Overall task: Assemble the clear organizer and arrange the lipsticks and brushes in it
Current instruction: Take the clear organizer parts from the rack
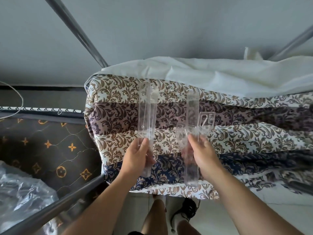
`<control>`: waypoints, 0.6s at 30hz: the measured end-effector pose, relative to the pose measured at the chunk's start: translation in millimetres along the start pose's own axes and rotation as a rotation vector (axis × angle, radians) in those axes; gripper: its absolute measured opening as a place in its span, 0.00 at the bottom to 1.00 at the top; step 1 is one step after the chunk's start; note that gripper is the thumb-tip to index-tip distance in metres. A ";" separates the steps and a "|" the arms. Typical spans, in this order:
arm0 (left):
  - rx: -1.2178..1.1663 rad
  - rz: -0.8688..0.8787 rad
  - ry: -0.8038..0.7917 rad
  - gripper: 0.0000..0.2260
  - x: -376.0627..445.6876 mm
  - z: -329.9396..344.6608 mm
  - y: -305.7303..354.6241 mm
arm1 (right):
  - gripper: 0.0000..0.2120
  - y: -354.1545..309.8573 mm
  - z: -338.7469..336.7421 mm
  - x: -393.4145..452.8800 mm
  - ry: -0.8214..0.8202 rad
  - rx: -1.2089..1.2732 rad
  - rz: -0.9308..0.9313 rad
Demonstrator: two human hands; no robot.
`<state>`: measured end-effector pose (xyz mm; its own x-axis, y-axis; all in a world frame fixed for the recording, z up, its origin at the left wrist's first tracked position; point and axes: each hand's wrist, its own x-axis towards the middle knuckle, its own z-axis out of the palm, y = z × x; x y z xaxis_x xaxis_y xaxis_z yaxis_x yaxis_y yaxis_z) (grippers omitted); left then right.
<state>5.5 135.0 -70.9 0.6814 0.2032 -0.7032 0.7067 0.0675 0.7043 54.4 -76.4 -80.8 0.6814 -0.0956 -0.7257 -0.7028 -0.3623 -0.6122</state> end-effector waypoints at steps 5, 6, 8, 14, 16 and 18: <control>0.026 0.054 -0.057 0.12 -54.2 7.9 32.5 | 0.18 -24.1 -58.6 -68.7 -0.097 0.060 -0.154; 0.037 0.060 -0.072 0.11 -69.4 10.3 40.0 | 0.17 -28.4 -70.2 -85.0 -0.108 0.080 -0.167; 0.011 0.058 -0.100 0.10 -104.3 14.2 53.8 | 0.16 -33.6 -89.6 -118.6 -0.111 0.132 -0.210; 0.074 0.081 -0.149 0.15 -212.5 16.8 85.2 | 0.15 -26.8 -130.4 -220.0 -0.111 0.227 -0.241; 0.062 0.101 -0.166 0.16 -245.7 15.6 92.5 | 0.20 -21.7 -139.5 -250.7 -0.066 0.222 -0.255; 0.018 0.116 -0.209 0.20 -274.9 16.1 98.7 | 0.21 -16.3 -147.1 -278.1 -0.005 0.191 -0.276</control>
<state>-109.0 70.1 190.3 0.7818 0.0014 -0.6235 0.6230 0.0380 0.7813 -93.6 -180.3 177.2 0.8509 -0.0132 -0.5251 -0.5174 -0.1939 -0.8335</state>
